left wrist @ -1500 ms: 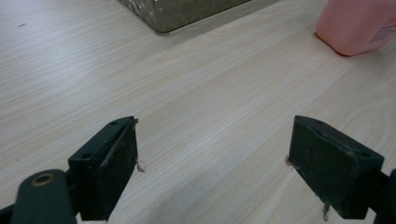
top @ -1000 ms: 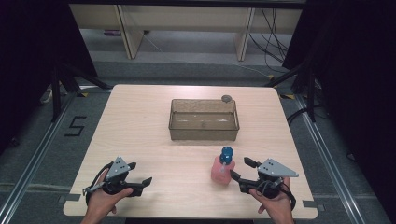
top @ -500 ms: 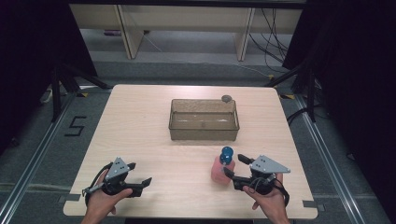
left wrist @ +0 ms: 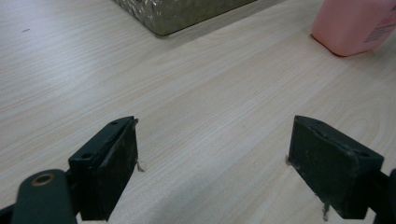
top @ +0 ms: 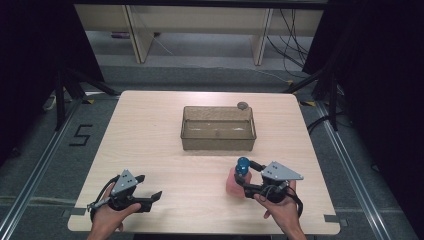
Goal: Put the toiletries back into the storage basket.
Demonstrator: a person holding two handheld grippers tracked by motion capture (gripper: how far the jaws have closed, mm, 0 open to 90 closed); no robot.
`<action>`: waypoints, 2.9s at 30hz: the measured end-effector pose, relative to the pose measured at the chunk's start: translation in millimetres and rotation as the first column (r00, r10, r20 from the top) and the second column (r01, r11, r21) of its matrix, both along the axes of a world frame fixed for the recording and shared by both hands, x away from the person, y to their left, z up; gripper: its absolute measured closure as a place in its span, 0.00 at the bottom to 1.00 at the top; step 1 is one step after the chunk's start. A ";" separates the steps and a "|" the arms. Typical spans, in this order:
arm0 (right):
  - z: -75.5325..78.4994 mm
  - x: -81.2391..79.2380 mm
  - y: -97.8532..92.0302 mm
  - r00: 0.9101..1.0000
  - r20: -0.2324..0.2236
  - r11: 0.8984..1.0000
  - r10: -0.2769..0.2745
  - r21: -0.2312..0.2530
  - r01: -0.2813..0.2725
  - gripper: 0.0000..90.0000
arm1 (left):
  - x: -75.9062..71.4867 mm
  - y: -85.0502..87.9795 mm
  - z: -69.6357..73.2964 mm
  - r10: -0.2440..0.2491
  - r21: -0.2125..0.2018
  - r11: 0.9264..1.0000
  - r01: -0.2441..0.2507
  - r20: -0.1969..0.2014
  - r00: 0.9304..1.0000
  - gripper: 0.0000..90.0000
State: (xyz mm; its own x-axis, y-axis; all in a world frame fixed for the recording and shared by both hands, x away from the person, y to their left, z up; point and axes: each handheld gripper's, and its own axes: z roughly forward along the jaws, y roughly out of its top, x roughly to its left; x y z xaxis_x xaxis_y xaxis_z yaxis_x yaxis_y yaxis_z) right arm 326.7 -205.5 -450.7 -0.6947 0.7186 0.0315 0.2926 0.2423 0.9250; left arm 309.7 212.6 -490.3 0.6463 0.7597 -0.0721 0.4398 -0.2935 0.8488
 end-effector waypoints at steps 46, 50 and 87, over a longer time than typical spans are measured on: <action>10.2 15.2 11.8 0.998 0.048 0.999 -0.027 -0.036 0.029 0.60 | 0.6 -2.2 -1.3 -0.014 0.013 1.000 0.014 -0.002 1.000 0.17; 14.9 15.9 14.1 0.999 0.011 0.999 -0.037 -0.029 0.037 0.60 | 1.4 -2.4 -1.1 -0.009 -0.003 1.000 0.009 -0.002 1.000 0.17; 61.8 57.1 12.0 0.997 0.063 0.999 -0.050 -0.011 0.051 0.60 | 2.3 -0.4 -2.5 -0.005 -0.001 1.000 0.005 -0.008 1.000 0.18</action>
